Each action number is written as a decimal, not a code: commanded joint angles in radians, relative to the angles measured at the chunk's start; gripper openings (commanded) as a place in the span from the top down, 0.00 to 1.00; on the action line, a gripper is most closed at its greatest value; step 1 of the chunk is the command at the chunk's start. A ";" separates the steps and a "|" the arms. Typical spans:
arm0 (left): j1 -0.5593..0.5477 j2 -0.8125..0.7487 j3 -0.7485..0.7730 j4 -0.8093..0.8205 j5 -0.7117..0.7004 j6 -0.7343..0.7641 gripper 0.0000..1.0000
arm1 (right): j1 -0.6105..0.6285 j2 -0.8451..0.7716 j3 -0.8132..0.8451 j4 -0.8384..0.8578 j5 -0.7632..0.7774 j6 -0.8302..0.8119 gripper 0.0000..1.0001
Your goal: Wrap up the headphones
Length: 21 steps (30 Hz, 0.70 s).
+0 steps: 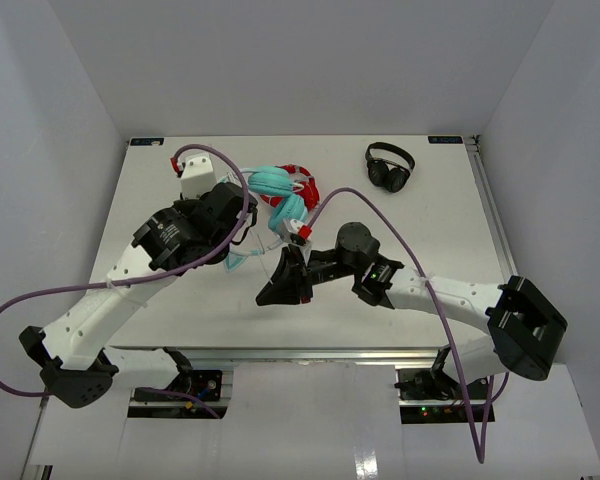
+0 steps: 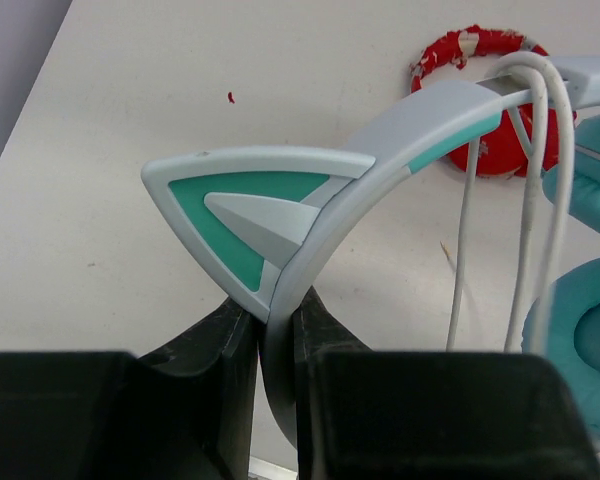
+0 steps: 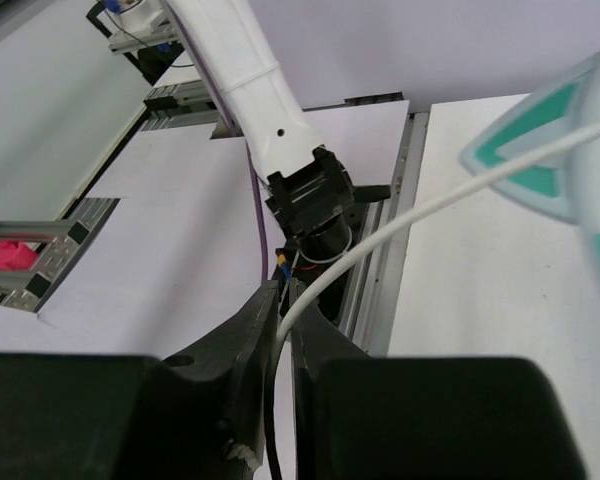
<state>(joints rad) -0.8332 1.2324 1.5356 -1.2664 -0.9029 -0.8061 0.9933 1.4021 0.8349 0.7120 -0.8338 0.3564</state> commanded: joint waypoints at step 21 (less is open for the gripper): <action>0.019 -0.198 0.041 0.200 0.100 0.004 1.00 | 0.028 -0.043 -0.130 0.003 0.182 -0.089 0.92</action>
<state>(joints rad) -0.8181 1.0793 1.5319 -1.1762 -0.8488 -0.7889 1.0157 1.3982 0.7317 0.6964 -0.7331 0.3061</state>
